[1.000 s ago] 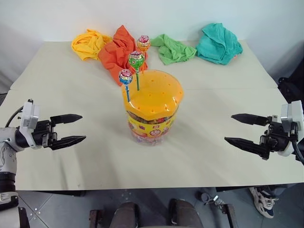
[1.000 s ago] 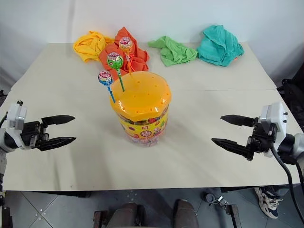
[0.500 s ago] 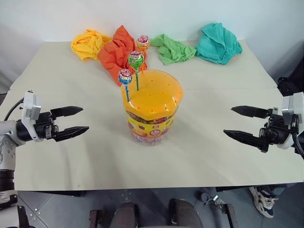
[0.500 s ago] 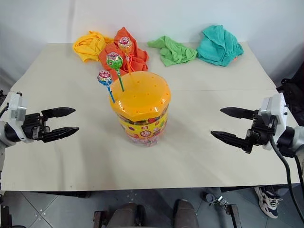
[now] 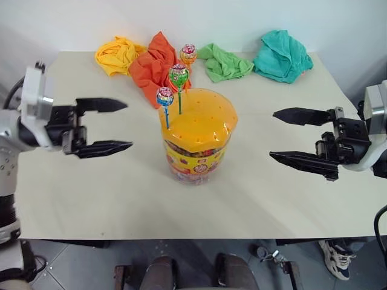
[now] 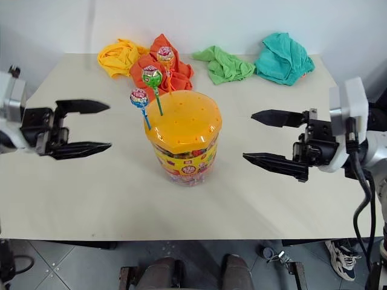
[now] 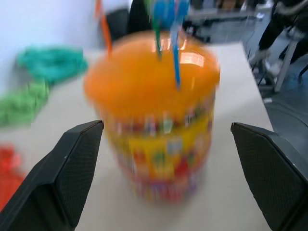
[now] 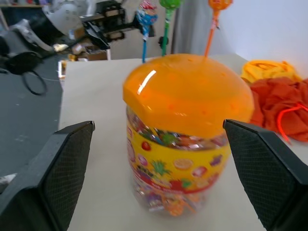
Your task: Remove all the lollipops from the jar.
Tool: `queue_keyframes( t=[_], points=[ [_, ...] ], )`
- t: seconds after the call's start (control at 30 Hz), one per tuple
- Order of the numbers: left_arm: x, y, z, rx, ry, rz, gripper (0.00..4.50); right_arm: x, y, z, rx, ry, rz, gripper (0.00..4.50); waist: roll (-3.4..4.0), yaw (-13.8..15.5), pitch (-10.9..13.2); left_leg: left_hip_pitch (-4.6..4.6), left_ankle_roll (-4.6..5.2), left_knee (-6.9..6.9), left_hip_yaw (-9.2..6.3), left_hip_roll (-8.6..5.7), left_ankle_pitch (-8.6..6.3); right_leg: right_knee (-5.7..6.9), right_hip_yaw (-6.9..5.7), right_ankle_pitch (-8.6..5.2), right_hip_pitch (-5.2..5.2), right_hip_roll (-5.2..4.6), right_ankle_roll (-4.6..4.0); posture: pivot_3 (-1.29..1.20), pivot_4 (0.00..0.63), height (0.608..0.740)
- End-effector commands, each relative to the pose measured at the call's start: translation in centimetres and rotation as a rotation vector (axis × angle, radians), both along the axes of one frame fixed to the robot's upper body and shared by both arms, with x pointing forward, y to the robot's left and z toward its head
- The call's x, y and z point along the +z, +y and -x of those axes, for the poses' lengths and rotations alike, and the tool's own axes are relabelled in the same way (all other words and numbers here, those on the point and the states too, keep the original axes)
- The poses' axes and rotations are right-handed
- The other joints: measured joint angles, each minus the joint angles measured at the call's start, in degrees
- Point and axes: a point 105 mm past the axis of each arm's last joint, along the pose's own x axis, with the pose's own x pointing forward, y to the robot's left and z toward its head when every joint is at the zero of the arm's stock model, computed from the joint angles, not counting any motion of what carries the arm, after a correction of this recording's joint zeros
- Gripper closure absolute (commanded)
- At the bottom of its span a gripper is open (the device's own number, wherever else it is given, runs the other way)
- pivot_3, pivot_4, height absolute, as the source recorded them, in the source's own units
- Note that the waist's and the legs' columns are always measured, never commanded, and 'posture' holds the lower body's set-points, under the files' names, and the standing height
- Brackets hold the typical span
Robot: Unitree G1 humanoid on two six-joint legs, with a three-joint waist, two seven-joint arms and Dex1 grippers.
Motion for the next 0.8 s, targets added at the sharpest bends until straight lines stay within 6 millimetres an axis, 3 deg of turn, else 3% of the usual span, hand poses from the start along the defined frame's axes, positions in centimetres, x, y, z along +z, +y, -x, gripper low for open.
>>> queue_keyframes(
  t=[0.03, 0.27, 0.37, 0.57, 0.77, 0.8],
  points=[
    [0.9, -1.6, -0.2, -0.029, -0.015, -0.002, 0.0, 0.9, 0.7, 0.7, 0.035, -0.037, 0.009, 0.02, 0.0, 0.04, 0.0, 0.0, 0.0, 0.0, 0.04, 0.0, 0.0, -0.01, 0.01, 0.0, -0.01, 0.0, 0.0, 0.0, 0.15, 0.74],
    [1.0, -4.3, -1.3, -0.092, 0.006, 0.02, 0.0, 0.9, 0.3, 0.5, 0.001, -0.045, 0.011, 0.02, -0.04, 0.14, 0.02, -0.01, 0.0, 0.02, 0.07, -0.01, 0.0, 0.0, 0.02, 0.0, -0.01, 0.01, 0.0, 0.0, 0.15, 0.74],
    [1.5, -4.9, -1.5, -0.119, -0.007, 0.065, 0.56, 0.8, -0.1, 0.4, -0.031, -0.047, 0.007, 0.0, -0.11, 0.23, 0.06, -0.02, 0.0, 0.03, 0.07, 0.0, 0.0, -0.01, 0.01, 0.0, -0.01, 0.02, 0.0, 0.0, 0.15, 0.74],
    [0.9, -5.2, -1.7, -0.134, 0.02, 0.036, 2.42, 0.8, -0.8, 0.4, -0.076, -0.058, 0.007, 0.0, -0.12, 0.19, 0.07, -0.03, 0.0, 0.06, 0.05, 0.0, 0.0, -0.01, -0.01, 0.0, -0.02, 0.03, 0.0, 0.0, 0.15, 0.74],
    [2.6, -5.1, -1.1, -0.165, 0.008, 0.106, 4.35, 0.9, -1.5, 0.5, -0.101, -0.063, 0.003, 0.0, -0.13, 0.21, 0.08, -0.04, 0.0, 0.06, 0.04, 0.0, 0.0, -0.02, 0.0, 0.0, -0.01, 0.02, 0.0, 0.0, 0.15, 0.74],
    [3.1, -5.1, -1.0, -0.167, 0.002, 0.127, 4.46, 1.0, -1.6, 0.5, -0.103, -0.064, 0.003, 0.0, -0.14, 0.21, 0.08, -0.04, 0.0, 0.06, 0.04, 0.0, 0.0, -0.01, 0.0, 0.0, -0.01, 0.02, 0.01, 0.0, 0.15, 0.74]
  ],
)
